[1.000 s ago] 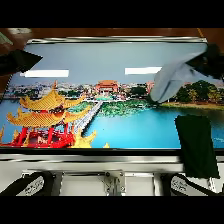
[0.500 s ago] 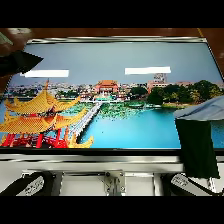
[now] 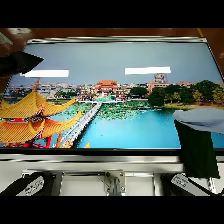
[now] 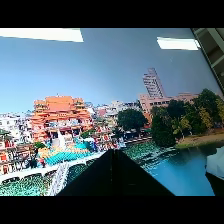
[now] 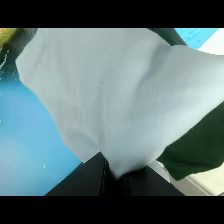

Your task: Fold the shirts.

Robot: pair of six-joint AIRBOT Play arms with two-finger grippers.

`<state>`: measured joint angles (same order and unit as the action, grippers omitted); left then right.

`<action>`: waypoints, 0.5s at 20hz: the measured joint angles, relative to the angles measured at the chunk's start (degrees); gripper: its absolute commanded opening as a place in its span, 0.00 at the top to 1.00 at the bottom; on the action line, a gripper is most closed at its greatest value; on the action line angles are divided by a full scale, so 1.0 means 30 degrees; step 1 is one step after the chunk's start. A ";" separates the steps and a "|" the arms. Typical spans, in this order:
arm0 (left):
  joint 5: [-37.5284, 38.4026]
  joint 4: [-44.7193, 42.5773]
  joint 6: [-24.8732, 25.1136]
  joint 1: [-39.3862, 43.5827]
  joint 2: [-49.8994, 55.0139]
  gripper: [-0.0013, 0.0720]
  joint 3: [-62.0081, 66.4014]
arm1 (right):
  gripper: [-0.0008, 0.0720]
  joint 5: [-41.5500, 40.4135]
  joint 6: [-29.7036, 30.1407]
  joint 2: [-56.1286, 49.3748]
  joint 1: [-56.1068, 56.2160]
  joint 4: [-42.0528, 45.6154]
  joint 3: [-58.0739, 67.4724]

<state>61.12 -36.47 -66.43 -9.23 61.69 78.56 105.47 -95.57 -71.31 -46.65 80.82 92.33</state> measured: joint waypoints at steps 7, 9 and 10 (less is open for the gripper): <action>0.0000 0.0007 0.0000 0.0000 0.0000 0.92 0.0000 | 0.91 0.0029 -0.0415 0.2186 -0.0015 0.3031 -0.6251; 0.0000 0.0000 0.0000 0.0000 0.0000 0.92 0.0000 | 0.91 0.0015 -0.0430 0.2739 -0.0015 0.4109 -0.7890; -0.0007 0.0007 0.0000 0.0000 0.0000 0.92 0.0000 | 0.91 0.0015 -0.0437 0.2980 -0.0015 0.4648 -0.8633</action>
<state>61.10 -36.45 -66.43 -9.23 61.69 78.56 105.51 -96.88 -62.37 -46.70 94.76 66.43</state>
